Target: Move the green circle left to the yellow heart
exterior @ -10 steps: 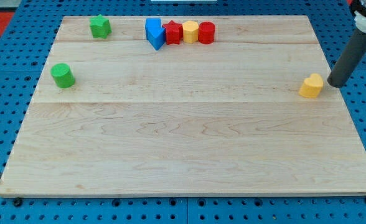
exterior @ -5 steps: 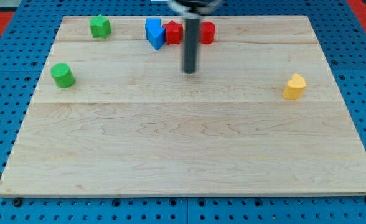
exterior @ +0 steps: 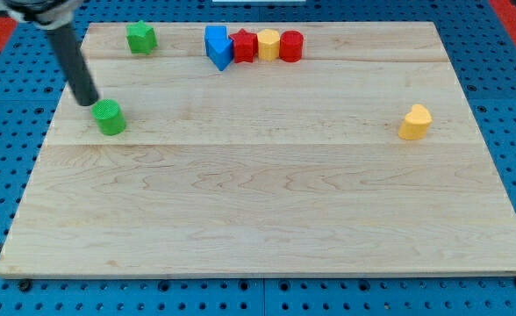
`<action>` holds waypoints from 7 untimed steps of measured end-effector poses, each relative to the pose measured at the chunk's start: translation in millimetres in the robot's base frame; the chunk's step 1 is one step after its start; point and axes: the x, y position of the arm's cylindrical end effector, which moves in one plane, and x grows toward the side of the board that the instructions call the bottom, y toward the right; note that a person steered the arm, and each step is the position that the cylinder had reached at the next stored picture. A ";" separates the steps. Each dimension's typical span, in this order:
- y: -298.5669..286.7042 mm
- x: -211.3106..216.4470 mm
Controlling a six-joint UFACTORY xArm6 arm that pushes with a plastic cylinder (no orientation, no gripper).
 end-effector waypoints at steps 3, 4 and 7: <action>100.9 15.2; 75.3 -2.0; 208.5 -33.8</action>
